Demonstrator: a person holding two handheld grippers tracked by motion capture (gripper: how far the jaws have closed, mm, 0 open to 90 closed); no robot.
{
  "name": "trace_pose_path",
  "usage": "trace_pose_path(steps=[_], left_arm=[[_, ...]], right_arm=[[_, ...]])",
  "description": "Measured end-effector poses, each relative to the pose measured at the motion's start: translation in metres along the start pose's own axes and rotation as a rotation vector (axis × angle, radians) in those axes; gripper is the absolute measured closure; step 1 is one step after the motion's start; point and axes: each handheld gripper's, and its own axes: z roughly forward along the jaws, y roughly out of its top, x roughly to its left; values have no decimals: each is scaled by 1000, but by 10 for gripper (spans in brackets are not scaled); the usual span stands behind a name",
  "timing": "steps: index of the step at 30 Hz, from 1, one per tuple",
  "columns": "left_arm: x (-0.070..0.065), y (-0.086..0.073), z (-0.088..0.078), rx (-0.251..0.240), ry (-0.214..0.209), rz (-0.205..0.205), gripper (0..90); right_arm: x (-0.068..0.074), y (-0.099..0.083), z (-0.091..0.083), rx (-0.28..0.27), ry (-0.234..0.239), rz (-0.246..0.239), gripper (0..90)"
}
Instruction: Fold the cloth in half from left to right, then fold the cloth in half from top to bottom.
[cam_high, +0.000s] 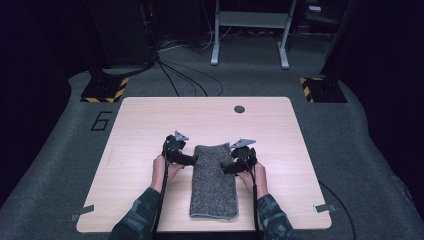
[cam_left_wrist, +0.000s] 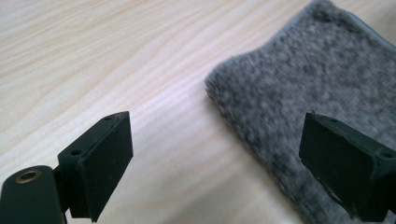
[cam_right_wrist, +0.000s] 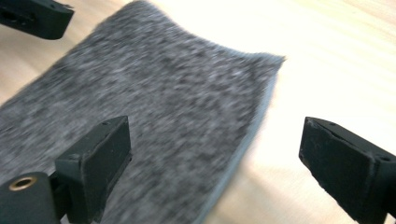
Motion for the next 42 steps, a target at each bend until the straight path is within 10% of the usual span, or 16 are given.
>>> trace_pose_path(steps=[15, 25, 42], left_arm=[[21, 10, 38, 78, -41, -75, 151], [11, 9, 38, 40, -29, -11, 428], [2, 4, 37, -6, -61, 45, 679]], right_arm=[[-35, 26, 42, 30, 13, 55, 242], [-33, 24, 51, 43, 14, 50, 550], [-29, 31, 53, 81, 54, 9, 771]])
